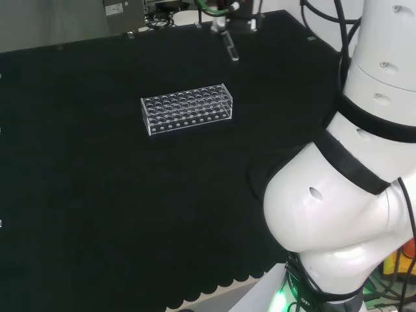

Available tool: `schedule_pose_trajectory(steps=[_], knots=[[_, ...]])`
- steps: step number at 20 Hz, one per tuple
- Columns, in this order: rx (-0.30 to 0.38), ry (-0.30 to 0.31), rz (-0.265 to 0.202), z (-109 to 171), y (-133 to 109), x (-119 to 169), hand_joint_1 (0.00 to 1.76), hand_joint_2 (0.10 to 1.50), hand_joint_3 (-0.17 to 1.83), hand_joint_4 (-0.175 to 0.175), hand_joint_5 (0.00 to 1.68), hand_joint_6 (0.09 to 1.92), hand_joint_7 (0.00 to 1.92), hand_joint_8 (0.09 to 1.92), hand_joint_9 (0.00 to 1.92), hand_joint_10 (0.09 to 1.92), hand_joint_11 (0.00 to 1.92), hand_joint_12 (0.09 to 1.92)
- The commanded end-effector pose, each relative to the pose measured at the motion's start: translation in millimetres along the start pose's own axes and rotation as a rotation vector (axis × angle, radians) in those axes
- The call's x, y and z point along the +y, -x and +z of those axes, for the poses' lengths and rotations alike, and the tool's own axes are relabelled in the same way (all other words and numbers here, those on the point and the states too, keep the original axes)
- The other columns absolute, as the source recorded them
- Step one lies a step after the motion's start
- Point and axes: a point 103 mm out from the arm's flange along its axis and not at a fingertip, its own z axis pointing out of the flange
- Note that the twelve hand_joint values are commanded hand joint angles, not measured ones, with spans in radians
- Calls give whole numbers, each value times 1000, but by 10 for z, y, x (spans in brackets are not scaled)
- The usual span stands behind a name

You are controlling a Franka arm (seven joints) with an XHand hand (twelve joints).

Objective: Shake the test tube.

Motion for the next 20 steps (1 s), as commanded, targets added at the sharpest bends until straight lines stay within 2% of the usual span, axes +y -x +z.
schedule_pose_trajectory(steps=[1, 5, 9, 17, 20], knots=[[9, 23, 26, -76, 117, 28, 1430, 705, 513, -175, 1299, 296, 1351, 778, 1319, 511, 1198, 919], [44, 7, -25, -12, -184, -19, 1430, 705, 512, -175, 1300, 294, 1352, 777, 1320, 508, 1198, 918], [93, -22, -96, 82, -625, -115, 1430, 705, 512, -175, 1300, 293, 1353, 776, 1321, 506, 1198, 918], [192, -87, -277, 197, -1642, -443, 1430, 705, 511, -175, 1302, 290, 1354, 773, 1323, 503, 1198, 916], [218, -104, -334, 196, -1934, -572, 1430, 705, 510, -175, 1303, 289, 1354, 772, 1323, 502, 1198, 916]])
